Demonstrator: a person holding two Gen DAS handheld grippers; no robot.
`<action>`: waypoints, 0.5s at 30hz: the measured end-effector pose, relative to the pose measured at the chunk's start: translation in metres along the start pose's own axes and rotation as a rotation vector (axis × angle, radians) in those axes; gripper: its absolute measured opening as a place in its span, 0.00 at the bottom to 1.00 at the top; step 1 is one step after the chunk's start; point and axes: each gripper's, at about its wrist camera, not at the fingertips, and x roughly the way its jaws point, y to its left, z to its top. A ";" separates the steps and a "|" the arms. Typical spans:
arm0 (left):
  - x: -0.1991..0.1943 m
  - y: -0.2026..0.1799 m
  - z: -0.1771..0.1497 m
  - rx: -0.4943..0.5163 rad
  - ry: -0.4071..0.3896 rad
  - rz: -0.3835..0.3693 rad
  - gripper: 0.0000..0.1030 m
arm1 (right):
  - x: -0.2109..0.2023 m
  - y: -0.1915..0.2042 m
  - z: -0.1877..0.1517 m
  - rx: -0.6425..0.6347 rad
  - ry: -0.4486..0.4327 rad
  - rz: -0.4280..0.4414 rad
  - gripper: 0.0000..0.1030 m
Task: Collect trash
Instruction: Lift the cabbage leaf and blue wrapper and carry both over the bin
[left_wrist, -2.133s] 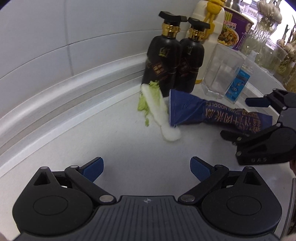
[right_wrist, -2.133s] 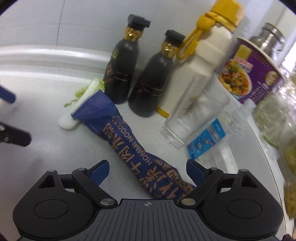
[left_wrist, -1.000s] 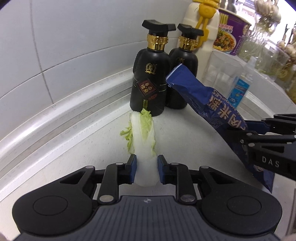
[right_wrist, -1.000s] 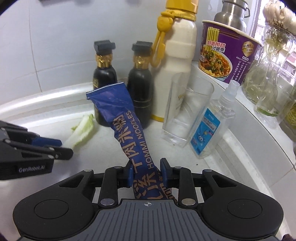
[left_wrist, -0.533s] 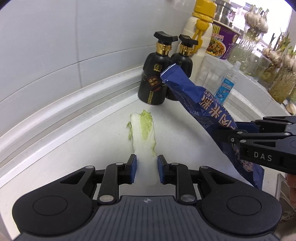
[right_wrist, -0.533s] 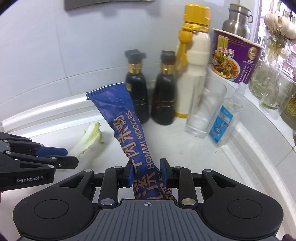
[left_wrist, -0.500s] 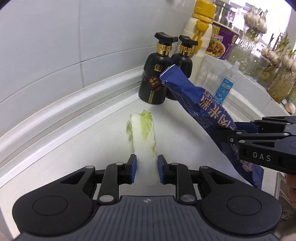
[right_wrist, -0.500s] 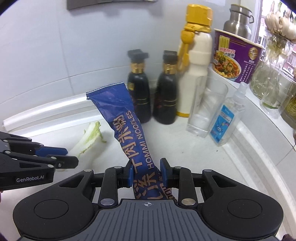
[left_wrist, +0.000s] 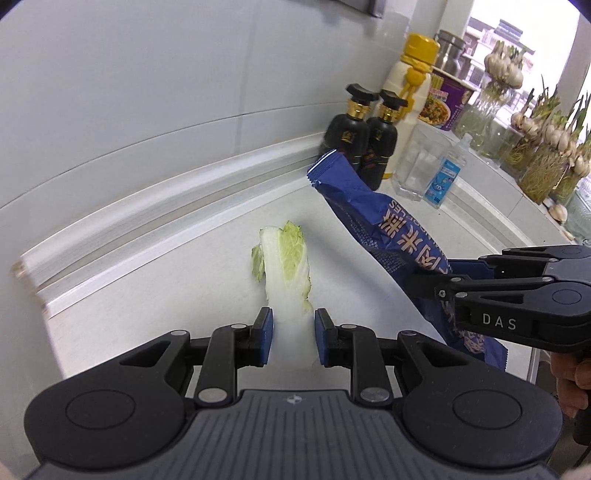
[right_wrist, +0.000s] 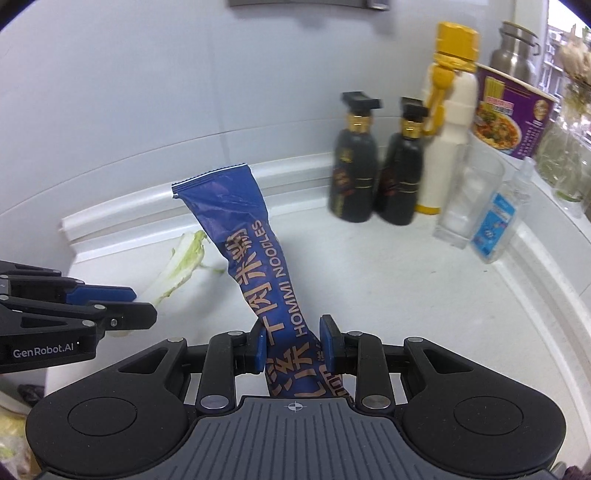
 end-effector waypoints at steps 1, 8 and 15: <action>-0.004 0.003 -0.002 -0.005 -0.001 0.003 0.21 | -0.001 0.006 -0.001 -0.006 0.002 0.005 0.26; -0.031 0.030 -0.021 -0.057 -0.012 0.029 0.21 | -0.002 0.053 -0.003 -0.068 0.023 0.050 0.26; -0.057 0.063 -0.043 -0.140 -0.025 0.066 0.21 | -0.002 0.106 -0.003 -0.122 0.055 0.108 0.26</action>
